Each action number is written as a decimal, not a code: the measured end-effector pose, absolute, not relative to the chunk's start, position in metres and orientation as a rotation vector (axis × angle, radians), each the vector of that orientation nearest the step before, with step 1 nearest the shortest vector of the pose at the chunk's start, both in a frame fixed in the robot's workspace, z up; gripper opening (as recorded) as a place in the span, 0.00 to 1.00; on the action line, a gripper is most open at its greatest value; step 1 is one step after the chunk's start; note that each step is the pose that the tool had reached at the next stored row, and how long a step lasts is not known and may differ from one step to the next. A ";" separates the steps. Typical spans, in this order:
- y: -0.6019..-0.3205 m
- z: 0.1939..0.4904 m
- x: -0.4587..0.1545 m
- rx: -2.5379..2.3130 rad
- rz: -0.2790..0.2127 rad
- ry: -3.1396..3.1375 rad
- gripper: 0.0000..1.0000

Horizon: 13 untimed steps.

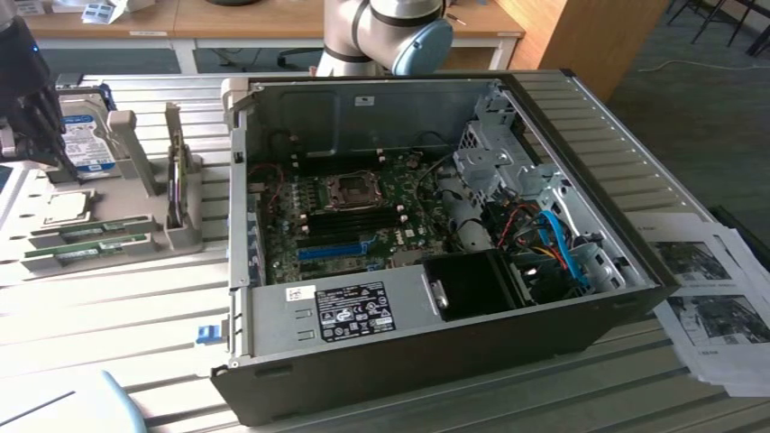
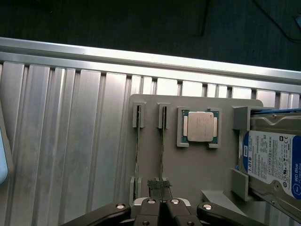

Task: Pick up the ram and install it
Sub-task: 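Pick up the ram and move it above insertion slot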

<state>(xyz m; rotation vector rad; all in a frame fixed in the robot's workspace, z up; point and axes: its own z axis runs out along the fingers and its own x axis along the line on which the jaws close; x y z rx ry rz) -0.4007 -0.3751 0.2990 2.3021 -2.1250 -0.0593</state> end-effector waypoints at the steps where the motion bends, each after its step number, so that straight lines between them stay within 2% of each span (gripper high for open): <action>1: -0.375 0.299 -0.401 2.302 -0.059 -2.125 0.09; 6: -0.375 0.299 -0.401 2.302 -0.059 -2.125 0.10; 7: -0.375 0.299 -0.401 2.302 -0.059 -2.125 0.16; 13: -0.375 0.299 -0.401 2.302 -0.059 -2.125 0.17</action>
